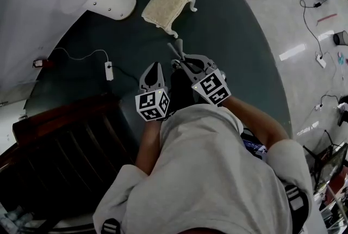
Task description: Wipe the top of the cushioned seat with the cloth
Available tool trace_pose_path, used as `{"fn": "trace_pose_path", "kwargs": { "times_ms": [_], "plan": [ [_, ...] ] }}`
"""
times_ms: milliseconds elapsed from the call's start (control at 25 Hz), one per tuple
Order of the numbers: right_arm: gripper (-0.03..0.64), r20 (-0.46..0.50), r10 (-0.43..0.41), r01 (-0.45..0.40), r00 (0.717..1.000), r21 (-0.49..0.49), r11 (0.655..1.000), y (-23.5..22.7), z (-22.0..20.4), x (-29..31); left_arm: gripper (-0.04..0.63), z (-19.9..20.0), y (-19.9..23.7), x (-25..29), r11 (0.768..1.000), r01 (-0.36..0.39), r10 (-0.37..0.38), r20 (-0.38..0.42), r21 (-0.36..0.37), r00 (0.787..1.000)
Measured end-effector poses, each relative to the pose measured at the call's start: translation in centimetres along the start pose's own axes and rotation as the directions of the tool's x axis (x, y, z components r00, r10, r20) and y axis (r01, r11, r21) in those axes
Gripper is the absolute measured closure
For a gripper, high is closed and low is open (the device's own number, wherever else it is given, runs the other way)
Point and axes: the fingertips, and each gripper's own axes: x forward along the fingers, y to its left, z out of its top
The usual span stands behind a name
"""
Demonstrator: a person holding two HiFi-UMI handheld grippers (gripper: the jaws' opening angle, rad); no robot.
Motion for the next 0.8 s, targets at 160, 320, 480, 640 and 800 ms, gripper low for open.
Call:
{"fn": "trace_pose_path", "kwargs": {
  "times_ms": [160, 320, 480, 640, 800],
  "plan": [
    [0.589, -0.036, -0.064, 0.067, 0.997, 0.089, 0.994, -3.4, -1.2, 1.1, 0.580, 0.6, 0.4, 3.2, 0.999, 0.041, -0.041, -0.027, 0.001, 0.999],
    [0.590, -0.075, -0.157, 0.164, 0.985, 0.103, 0.981, -7.9, -1.2, 4.2, 0.580, 1.1, 2.1, 8.4, 0.995, 0.091, -0.089, -0.067, 0.027, 0.994],
    [0.589, -0.121, -0.192, 0.205, 0.974, 0.103, 0.973, -11.0, -1.5, 8.9, 0.580, 2.0, 4.7, 13.8, 0.989, 0.144, -0.139, -0.090, 0.040, 0.986],
    [0.589, -0.178, -0.200, 0.229, 0.963, 0.160, 0.960, -13.8, -2.1, 15.2, 0.580, 3.0, 8.8, 19.3, 0.980, 0.194, -0.187, -0.130, 0.042, 0.974],
    [0.589, -0.279, -0.197, 0.273, 0.940, 0.268, 0.924, -17.1, -5.0, 22.4, 0.580, 3.1, 12.7, 26.0, 0.960, 0.274, -0.260, -0.200, 0.046, 0.945]
  ]
}}
